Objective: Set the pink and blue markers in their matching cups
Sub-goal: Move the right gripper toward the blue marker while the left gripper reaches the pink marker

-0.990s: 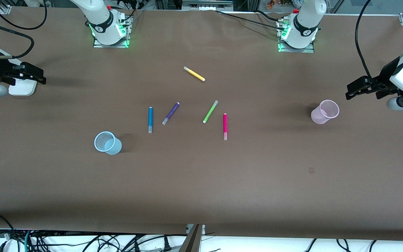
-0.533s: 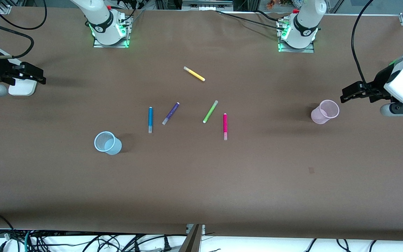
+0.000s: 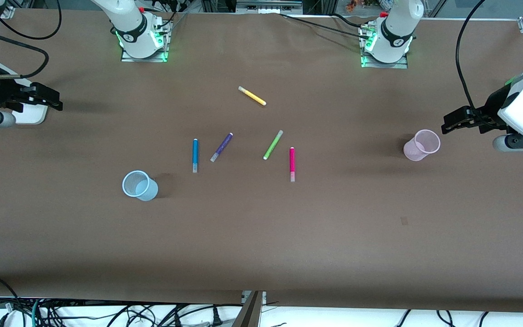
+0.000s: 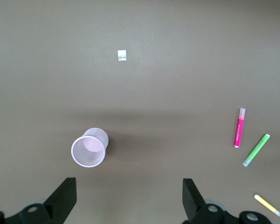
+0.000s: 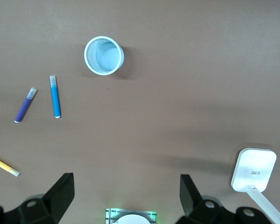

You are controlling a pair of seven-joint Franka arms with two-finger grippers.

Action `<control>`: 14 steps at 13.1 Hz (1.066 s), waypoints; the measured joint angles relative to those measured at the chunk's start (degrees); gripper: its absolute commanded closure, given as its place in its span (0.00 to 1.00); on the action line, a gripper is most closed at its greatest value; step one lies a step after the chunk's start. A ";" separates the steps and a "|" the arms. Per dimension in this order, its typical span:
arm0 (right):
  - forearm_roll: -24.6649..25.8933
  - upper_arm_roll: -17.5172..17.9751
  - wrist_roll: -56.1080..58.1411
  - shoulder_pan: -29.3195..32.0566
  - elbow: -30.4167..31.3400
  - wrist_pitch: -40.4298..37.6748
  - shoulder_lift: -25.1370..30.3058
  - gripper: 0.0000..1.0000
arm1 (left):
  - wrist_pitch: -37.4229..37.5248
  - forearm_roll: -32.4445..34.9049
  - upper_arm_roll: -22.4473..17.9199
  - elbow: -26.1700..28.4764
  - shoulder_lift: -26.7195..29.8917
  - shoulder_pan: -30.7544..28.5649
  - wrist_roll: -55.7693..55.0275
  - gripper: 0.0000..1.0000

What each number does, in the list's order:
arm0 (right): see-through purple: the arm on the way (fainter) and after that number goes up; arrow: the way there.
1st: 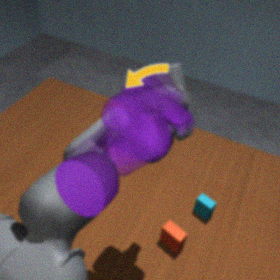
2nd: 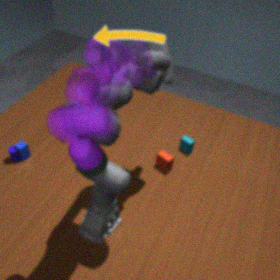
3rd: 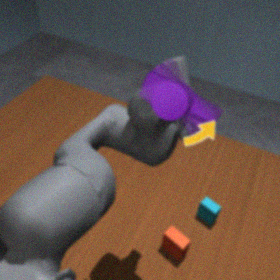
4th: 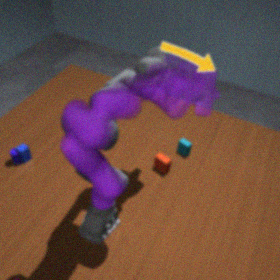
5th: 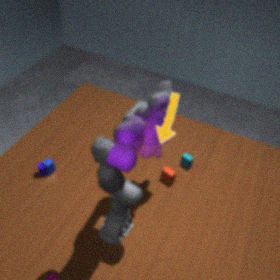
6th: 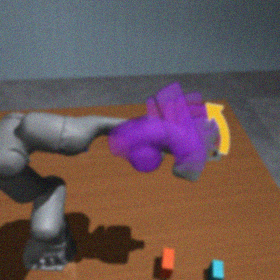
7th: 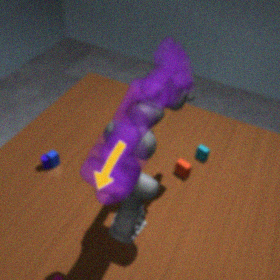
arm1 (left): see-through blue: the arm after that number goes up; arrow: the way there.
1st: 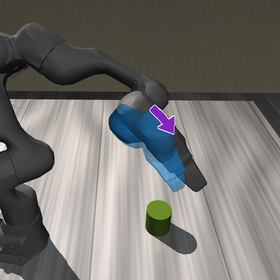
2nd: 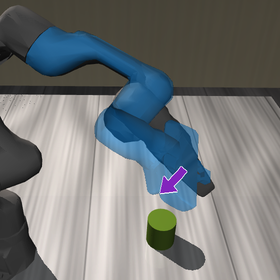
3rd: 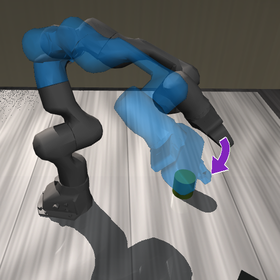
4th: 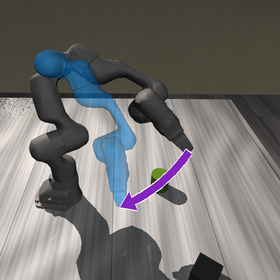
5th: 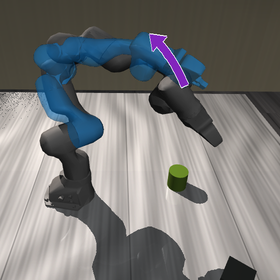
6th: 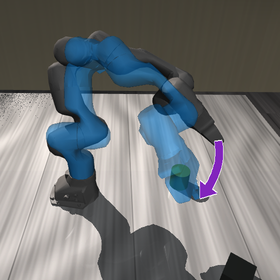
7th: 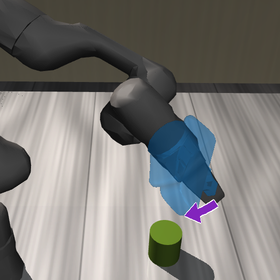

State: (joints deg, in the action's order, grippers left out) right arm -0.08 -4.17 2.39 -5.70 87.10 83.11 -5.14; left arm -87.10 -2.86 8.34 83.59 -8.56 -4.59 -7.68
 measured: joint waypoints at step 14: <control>0.00 0.50 -0.24 -3.45 -0.09 0.24 -5.77 0.00 | 0.03 0.00 0.00 0.00 -0.10 0.00 0.00 0.00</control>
State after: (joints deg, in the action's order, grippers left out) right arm -0.09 -3.68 2.15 -9.15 87.02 83.35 -10.91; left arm -87.07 -2.86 8.34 83.59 -8.66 -4.59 -7.68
